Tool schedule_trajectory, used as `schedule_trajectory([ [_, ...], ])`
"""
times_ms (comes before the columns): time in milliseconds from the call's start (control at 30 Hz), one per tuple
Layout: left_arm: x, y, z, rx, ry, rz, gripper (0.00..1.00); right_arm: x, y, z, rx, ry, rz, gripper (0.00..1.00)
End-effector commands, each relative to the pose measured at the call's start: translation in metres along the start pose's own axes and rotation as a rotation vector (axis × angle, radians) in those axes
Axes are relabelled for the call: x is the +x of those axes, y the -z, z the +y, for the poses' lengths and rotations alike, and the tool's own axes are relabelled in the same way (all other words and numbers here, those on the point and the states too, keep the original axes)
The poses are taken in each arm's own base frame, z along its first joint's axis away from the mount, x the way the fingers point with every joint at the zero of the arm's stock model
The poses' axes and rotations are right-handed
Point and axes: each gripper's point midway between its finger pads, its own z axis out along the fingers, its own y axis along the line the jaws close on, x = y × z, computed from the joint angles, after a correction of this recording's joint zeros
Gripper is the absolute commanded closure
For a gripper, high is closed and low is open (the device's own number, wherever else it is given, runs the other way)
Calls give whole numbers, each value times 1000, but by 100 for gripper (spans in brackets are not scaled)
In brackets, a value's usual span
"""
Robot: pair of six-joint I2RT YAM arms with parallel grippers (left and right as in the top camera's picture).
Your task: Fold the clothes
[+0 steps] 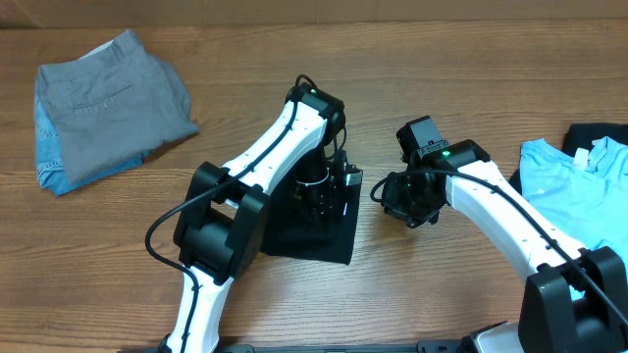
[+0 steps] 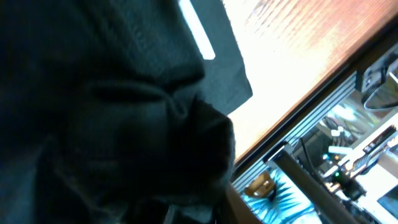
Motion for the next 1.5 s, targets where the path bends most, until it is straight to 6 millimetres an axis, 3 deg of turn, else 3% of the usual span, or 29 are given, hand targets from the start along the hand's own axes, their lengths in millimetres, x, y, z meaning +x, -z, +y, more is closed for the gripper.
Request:
schedule_trajectory([
  [0,6,11,-5,-40,51,-19,85,-9,10,6,-16,16,-47,80],
  [133,22,48,-5,-110,83,-125,80,-12,10,11,-40,23,-57,79],
  [233,43,85,3,-230,149,-237,68,-12,12,30,-135,106,-46,79],
  [267,52,99,6,-271,181,-286,63,-11,13,39,-183,141,-40,75],
  [367,76,135,5,-317,231,-430,42,-13,18,59,-288,175,-41,71],
  [400,87,148,3,-317,242,-488,29,-13,22,70,-345,193,-42,70],
  [433,94,155,2,-319,250,-525,0,-12,26,81,-404,220,-37,68],
  [567,118,179,-1,-324,272,-644,0,7,57,140,-725,443,-10,65],
  [633,125,186,-1,-330,280,-676,0,19,65,160,-800,524,-6,65],
  [667,126,187,-1,-333,279,-684,0,31,66,174,-824,584,-11,68],
  [733,126,188,0,-337,278,-688,0,44,53,183,-762,615,-24,69],
  [767,125,188,0,-339,279,-688,1,46,47,182,-728,614,-28,69],
  [833,125,188,1,-342,281,-685,5,49,10,164,-516,514,-22,73],
  [933,127,189,4,-362,289,-682,7,51,-34,124,-268,316,54,94],
  [1033,132,187,8,-387,304,-663,10,62,-71,77,-69,65,188,96],
  [1100,133,186,8,-385,305,-655,10,71,-81,66,-35,10,239,96],
  [1167,134,185,8,-384,307,-649,10,75,-83,64,-38,8,258,96],
  [1300,137,183,7,-378,318,-636,14,67,-61,71,-72,68,212,96],
  [1400,135,184,7,-376,323,-643,13,52,-12,64,-74,83,81,91],
  [1467,132,185,9,-379,321,-654,13,47,7,73,-133,99,23,79],
])
